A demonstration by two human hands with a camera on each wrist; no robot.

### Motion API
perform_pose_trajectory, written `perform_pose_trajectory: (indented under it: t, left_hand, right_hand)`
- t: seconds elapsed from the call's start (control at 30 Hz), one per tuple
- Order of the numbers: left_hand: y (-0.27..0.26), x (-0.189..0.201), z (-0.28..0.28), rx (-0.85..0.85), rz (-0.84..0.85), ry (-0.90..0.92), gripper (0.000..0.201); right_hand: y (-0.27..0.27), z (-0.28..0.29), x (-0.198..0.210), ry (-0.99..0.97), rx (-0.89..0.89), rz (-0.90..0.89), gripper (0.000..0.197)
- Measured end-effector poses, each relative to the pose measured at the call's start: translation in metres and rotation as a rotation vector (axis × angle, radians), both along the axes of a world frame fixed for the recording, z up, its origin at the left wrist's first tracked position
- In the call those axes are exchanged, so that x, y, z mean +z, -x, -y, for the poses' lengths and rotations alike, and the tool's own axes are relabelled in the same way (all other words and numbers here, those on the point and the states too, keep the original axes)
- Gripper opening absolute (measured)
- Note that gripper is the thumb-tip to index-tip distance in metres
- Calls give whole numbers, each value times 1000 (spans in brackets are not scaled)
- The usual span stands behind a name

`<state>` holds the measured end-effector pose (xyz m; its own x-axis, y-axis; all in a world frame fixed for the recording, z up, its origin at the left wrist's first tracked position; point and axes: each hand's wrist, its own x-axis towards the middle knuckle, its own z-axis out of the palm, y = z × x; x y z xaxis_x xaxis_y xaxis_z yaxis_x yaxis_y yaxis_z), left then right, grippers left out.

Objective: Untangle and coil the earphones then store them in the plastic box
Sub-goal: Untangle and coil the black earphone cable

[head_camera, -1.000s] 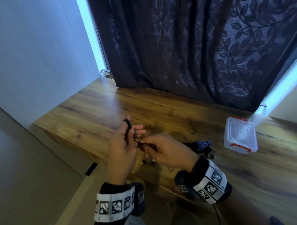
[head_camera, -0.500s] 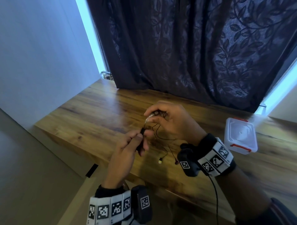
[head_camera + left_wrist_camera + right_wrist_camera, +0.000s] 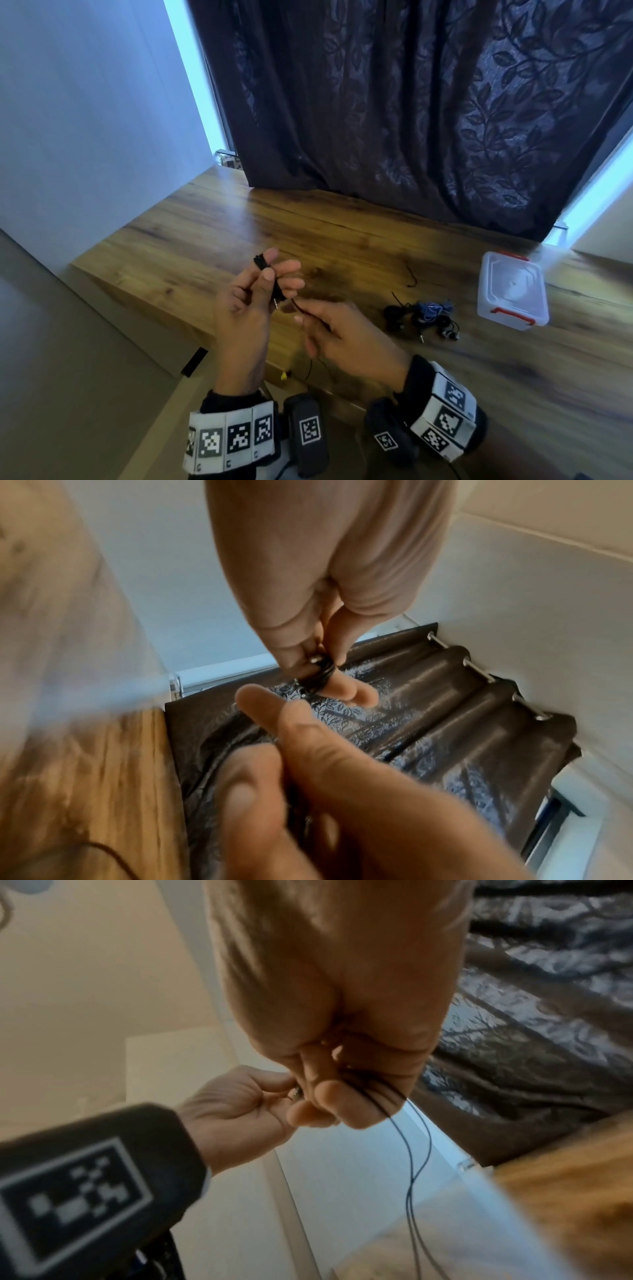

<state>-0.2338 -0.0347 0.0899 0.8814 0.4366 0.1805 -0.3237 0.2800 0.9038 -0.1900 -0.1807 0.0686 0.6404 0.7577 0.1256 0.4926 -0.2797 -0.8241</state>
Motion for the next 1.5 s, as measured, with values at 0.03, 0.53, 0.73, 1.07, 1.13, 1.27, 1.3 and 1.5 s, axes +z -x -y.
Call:
perform_pose_trajectory:
  t: [0.03,0.53,0.73,1.07,1.13,1.27,1.3,1.5]
  left_hand:
    - [-1,-1,2,22,-5,-23,28]
    - [0,-8,6,-182,25,-561,29]
    - [3,-1,4,-350,41,-175,34]
    - [2,-3,1,-50,46,-255,35]
    - [-1,-9,-2,62,-12,-523,30]
    - [-3,-17,-5,89,-66,-805,21]
    - [-2,-18,-5,69,-79,-828,20]
    - [4,-7,-4,-178,-113,-542,28]
  right_hand:
    - [0,2,4,31,17,36,24]
    - [-33,31,71,40,53,472,10]
    - [-61,18,77,-229,-164,322,4]
    - [-7,-9,6,-64,-82,-145,22]
    - [1,-6,5,13,-44,-90,30]
    - [-2,9,24,191,32,104,16]
    - [-5,13,31,198,49,149,15]
    - [-35,26,77,102,99,406,11]
